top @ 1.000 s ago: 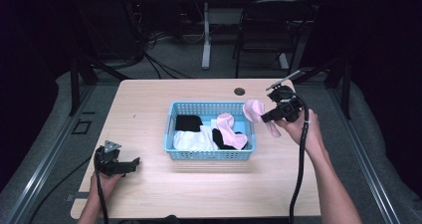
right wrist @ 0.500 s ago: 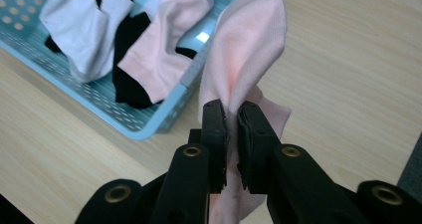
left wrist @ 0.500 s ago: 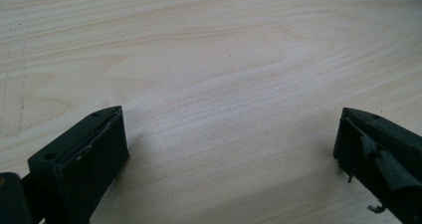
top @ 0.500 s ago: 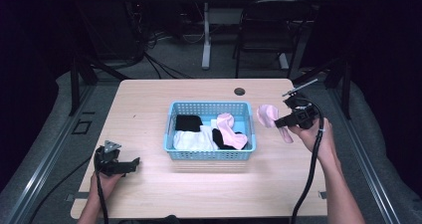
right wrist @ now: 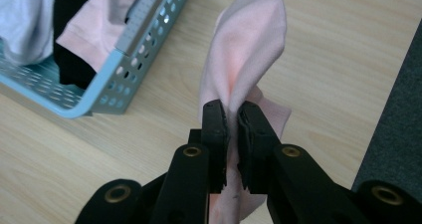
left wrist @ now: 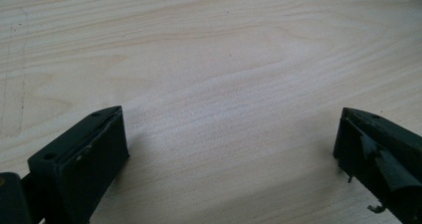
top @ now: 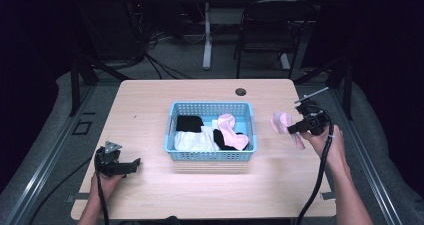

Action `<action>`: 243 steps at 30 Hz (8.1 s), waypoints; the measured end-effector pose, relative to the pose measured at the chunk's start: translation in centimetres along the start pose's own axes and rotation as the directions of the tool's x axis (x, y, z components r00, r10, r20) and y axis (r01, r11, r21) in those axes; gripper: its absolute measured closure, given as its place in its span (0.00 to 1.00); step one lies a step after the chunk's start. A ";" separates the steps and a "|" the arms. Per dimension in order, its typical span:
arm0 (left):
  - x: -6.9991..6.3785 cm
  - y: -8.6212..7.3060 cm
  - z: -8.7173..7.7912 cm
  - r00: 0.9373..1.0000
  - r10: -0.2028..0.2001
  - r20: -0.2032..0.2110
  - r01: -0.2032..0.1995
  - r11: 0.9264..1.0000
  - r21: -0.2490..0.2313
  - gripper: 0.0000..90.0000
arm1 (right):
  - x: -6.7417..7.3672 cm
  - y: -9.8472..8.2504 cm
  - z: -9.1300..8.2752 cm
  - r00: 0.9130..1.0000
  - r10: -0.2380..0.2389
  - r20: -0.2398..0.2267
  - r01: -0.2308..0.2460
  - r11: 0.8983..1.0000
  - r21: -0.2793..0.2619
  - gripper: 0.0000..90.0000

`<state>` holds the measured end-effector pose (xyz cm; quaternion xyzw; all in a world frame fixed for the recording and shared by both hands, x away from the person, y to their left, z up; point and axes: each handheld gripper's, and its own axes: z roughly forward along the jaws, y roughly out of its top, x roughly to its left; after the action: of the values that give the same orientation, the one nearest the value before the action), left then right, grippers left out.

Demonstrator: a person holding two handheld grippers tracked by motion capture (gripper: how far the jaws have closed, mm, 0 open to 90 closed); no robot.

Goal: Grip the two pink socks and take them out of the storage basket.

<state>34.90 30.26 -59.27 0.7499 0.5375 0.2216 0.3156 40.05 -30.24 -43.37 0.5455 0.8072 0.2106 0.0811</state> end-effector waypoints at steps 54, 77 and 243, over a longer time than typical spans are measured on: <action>0.0 0.0 0.0 1.000 0.002 0.001 -0.002 1.000 0.001 0.01 | -0.8 -0.6 2.7 0.999 0.048 -0.006 -0.048 0.999 -0.006 0.00; 0.0 0.0 0.0 1.000 0.004 0.002 -0.004 1.000 0.003 0.01 | 6.0 4.2 0.5 0.987 -0.145 -0.075 0.138 0.986 -0.097 0.01; 0.0 0.0 0.0 1.000 0.003 0.005 -0.003 1.000 -0.001 0.01 | 1.7 0.9 6.7 0.999 -0.036 -0.030 0.039 0.993 0.110 0.80</action>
<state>34.92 30.29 -59.27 0.7510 0.5355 0.2205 0.3171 42.55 -26.68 -48.85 0.5310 0.8287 0.1717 0.0435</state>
